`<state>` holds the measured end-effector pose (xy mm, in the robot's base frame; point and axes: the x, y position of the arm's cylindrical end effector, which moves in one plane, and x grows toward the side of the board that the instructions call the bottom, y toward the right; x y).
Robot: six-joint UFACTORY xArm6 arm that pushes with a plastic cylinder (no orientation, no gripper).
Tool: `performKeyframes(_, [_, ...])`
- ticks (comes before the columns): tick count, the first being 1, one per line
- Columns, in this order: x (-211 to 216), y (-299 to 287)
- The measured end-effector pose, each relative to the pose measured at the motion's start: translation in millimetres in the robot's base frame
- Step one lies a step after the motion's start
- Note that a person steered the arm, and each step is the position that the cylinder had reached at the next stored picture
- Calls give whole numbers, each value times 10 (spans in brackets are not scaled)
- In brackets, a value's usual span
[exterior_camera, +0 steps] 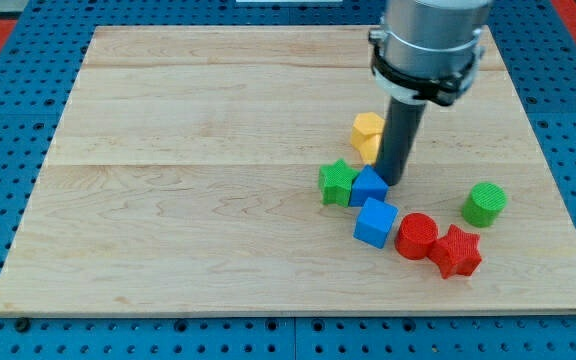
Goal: Slide red star to the right of the red circle
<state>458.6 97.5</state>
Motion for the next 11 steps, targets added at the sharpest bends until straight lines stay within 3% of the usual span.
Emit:
performKeyframes(1, [-81, 4])
performKeyframes(2, [-73, 409])
performKeyframes(4, [28, 2462])
performKeyframes(6, [1016, 2132])
performKeyframes(7, [1363, 1460])
performKeyframes(8, [1098, 964])
performKeyframes(9, [575, 480])
performKeyframes(10, [503, 810])
performKeyframes(11, [888, 1318])
